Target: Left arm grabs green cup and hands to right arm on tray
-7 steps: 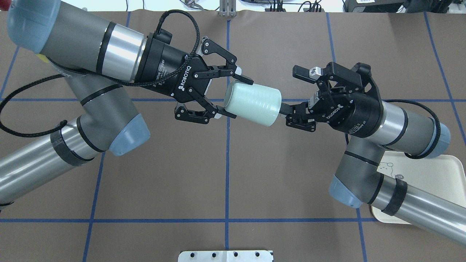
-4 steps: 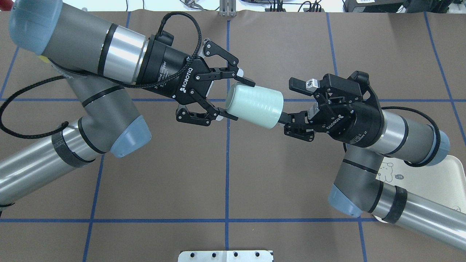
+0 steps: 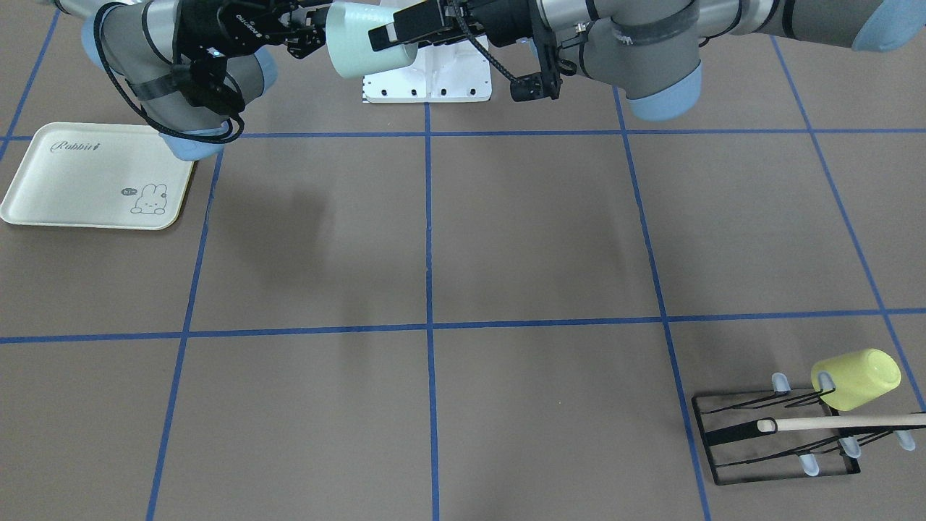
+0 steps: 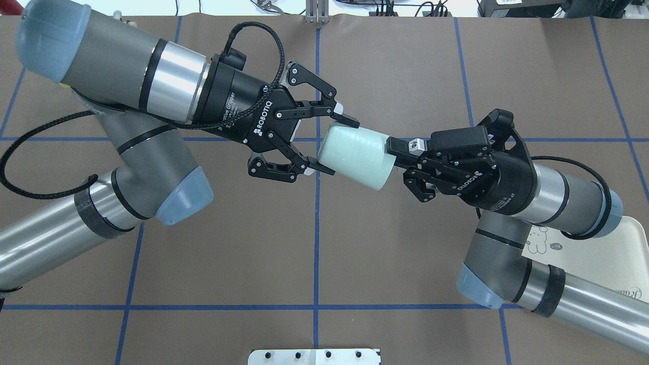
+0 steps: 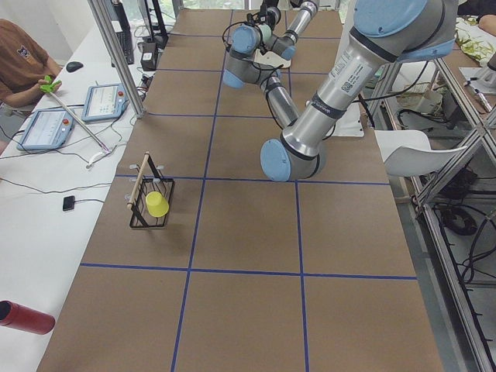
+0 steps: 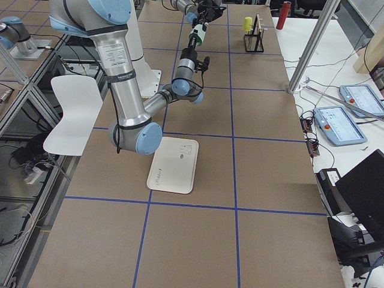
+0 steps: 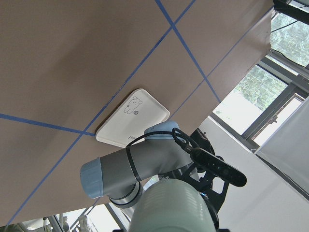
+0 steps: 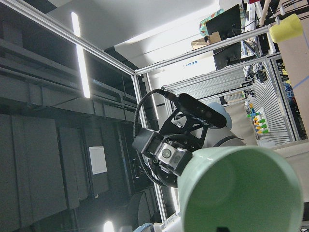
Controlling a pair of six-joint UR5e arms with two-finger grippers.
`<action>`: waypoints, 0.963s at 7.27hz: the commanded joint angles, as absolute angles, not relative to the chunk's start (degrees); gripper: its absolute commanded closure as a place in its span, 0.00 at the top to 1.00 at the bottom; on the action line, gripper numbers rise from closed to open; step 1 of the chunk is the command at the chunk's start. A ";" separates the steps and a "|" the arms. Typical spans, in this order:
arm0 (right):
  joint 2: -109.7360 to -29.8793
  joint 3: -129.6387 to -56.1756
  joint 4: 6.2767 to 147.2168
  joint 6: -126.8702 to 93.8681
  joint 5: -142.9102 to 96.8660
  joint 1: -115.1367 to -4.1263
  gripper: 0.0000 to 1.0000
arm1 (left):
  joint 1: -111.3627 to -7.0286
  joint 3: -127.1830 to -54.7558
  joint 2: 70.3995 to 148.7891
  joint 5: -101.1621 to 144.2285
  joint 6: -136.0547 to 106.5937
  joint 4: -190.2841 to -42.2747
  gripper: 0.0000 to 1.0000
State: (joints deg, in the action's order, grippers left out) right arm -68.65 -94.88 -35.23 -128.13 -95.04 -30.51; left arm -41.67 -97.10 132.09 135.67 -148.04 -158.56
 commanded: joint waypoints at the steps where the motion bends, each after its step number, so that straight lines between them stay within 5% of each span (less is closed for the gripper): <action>1: -68.64 -95.01 -35.33 -128.06 -95.01 -30.50 0.00 | -41.05 -98.08 132.10 135.53 -147.40 -158.64 0.64; 2: -68.64 -94.92 -35.33 -128.14 -95.01 -30.50 0.00 | -41.04 -99.13 131.93 135.44 -147.13 -158.64 1.00; 7: -71.00 -95.27 -36.82 -128.32 -94.92 -30.94 0.00 | -49.62 -103.18 129.47 140.94 -147.04 -157.77 1.00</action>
